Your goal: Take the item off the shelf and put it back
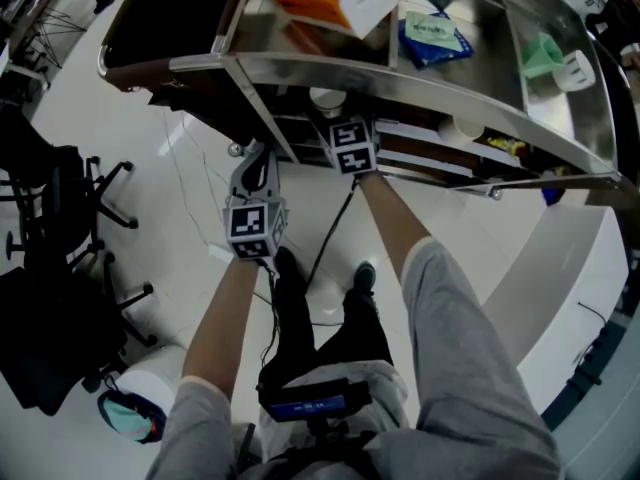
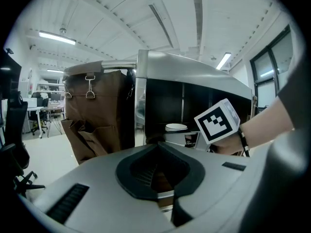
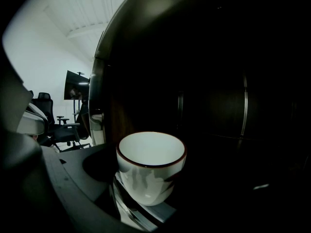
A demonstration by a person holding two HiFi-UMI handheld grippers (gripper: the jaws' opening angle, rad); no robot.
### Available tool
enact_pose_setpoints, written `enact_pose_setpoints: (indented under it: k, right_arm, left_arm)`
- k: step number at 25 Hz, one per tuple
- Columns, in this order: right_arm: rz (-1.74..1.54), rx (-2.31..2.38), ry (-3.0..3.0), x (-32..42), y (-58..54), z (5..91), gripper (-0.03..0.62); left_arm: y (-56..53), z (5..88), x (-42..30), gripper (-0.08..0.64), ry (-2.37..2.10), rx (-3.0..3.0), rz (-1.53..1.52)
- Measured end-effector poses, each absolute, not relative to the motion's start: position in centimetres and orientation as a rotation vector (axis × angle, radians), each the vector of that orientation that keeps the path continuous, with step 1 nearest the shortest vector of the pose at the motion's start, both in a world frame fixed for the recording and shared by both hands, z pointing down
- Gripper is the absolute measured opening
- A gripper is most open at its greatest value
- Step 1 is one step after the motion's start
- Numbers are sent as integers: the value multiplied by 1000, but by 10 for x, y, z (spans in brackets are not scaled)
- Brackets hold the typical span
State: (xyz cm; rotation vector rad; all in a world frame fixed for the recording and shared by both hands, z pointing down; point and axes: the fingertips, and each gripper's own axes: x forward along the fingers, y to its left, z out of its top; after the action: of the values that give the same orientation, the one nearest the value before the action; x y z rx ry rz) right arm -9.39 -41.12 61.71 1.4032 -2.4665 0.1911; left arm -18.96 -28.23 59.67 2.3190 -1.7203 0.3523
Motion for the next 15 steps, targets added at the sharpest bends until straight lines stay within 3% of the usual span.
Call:
enact_pose_setpoints:
  k: [15]
  right_arm:
    - [134,1434,-2488,-93,-413,604,446]
  left_arm:
    - [-283,600,-189,6,-1731,2300,345]
